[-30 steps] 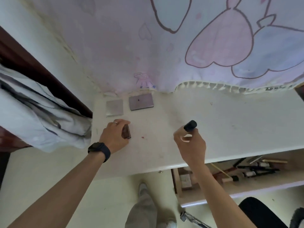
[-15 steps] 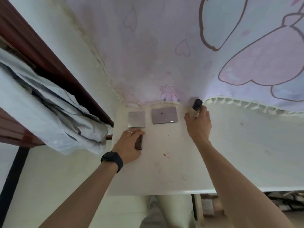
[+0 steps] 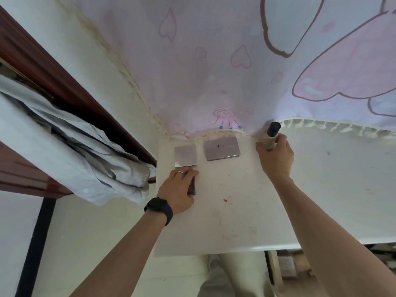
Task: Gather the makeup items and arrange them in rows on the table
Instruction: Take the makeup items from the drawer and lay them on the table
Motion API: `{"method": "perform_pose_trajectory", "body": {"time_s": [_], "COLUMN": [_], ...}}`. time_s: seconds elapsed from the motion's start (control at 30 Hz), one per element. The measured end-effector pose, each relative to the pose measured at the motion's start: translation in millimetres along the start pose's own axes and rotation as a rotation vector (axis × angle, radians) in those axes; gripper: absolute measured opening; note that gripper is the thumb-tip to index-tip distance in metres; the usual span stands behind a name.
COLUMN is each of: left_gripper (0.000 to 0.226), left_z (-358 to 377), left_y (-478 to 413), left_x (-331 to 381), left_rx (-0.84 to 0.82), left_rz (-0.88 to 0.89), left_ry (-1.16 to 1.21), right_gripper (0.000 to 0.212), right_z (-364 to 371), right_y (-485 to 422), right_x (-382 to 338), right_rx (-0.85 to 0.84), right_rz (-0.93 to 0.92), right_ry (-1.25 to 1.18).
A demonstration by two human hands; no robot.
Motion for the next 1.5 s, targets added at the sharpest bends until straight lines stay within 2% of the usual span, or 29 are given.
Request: {"method": "perform_pose_trajectory", "body": {"time_s": [0.13, 0.23, 0.3, 0.43, 0.53, 0.63, 0.8, 0.87, 0.93, 1.0, 1.07, 1.17, 1.33, 1.5], "left_gripper": [0.079, 0.079, 0.078, 0.073, 0.064, 0.052, 0.045, 0.045, 0.045, 0.046, 0.042, 0.037, 0.037, 0.036], "left_z": [2.3, 3.6, 3.9, 9.6, 27.5, 55.2, 111.4, 144.8, 184.4, 218.1, 235.0, 241.0, 251.0, 259.3], "left_y": [0.1, 2.7, 6.9, 20.1, 33.2, 49.6, 84.1, 97.8, 100.3, 94.9, 87.4, 73.4, 56.2, 48.3], "left_x": [0.1, 1.8, 7.6, 33.2, 73.0, 130.0, 232.4, 263.6, 278.8, 281.1, 283.9, 286.8, 277.4, 272.9], "left_rx": [0.021, 0.034, 0.058, 0.117, 0.130, 0.126, 0.141, 0.076, -0.104, -0.268, -0.334, -0.326, -0.310, -0.276], "left_rz": [0.021, 0.040, 0.062, 0.087, 0.157, 0.279, 0.539, 0.629, 0.573, 0.440, 0.355, 0.280, 0.183, 0.182], "left_ry": [-0.070, -0.119, -0.150, -0.159, -0.073, -0.022, -0.033, -0.067, -0.119, -0.190, -0.265, -0.358, -0.512, -0.545], "right_gripper": [0.052, 0.077, 0.084, 0.063, 0.043, 0.036, 0.021, 0.020, 0.022, 0.029, 0.039, 0.042, 0.029, 0.039], "right_z": [0.1, -3.7, -9.8, -35.0, -58.1, -81.1, -112.1, -121.4, -129.5, -131.8, -128.7, -122.7, -121.4, -117.7], "right_y": [-2.8, 4.1, 21.1, 91.8, 164.5, 219.4, 258.6, 267.8, 274.8, 280.4, 283.0, 283.8, 285.0, 285.7], "right_x": [0.3, 2.7, 8.2, 44.4, 88.5, 126.8, 172.0, 192.0, 213.3, 229.7, 237.4, 241.7, 245.7, 252.6], "right_rx": [-0.028, -0.083, -0.098, -0.063, -0.069, -0.085, -0.127, -0.126, -0.142, -0.183, -0.218, -0.240, -0.108, -0.055], "right_rz": [0.020, 0.064, 0.107, 0.165, 0.226, 0.224, 0.108, 0.095, 0.146, 0.171, 0.142, 0.117, 0.061, 0.033], "right_ry": [-0.022, -0.106, -0.215, -0.416, -0.441, -0.293, 0.174, 0.349, 0.411, 0.450, 0.482, 0.462, 0.329, 0.278]}}
Point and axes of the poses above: each hand's wrist, its own y-axis away from the middle knuckle, its own z-axis out of the palm, x = y × z, the point moved 8 cm from there along -y, towards the middle knuckle, and after that the axes turned 5 degrees about -x, right-handed, at the moved point
